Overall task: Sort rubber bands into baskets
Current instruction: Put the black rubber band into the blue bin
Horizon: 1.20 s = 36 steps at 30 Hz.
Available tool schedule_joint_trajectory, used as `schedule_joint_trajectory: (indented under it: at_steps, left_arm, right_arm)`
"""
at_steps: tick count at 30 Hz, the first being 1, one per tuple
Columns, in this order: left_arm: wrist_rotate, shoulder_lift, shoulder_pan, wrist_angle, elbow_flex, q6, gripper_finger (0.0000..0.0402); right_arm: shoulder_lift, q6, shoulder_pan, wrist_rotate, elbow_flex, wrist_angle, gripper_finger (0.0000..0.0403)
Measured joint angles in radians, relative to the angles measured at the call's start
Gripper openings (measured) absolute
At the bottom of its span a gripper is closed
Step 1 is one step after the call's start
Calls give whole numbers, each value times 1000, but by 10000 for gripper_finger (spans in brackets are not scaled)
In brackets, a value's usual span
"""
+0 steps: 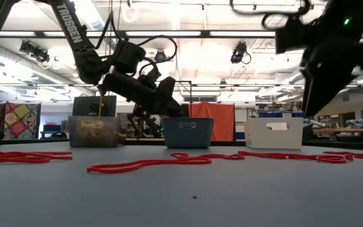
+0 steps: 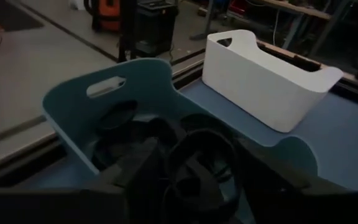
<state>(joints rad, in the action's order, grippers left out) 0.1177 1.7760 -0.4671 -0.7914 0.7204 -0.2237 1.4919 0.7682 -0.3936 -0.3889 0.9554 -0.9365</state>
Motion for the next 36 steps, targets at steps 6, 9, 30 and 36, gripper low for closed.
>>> schedule_joint_trajectory:
  at_steps: [6,9,30,36]
  left_arm:
    - [-19,0,-1,9,3,-54,248]
    - [-24,0,-5,161,59,-69,257]
    - [-93,-8,132,381,293,123,319]
    - [-96,-8,263,360,293,186,303]
  right_arm:
    - [-75,131,-36,162,0,-57,222]
    - [-83,193,-55,239,0,-111,212]
    - [-78,454,-288,503,0,-181,185]
    - [-78,489,-393,538,-58,-147,173]
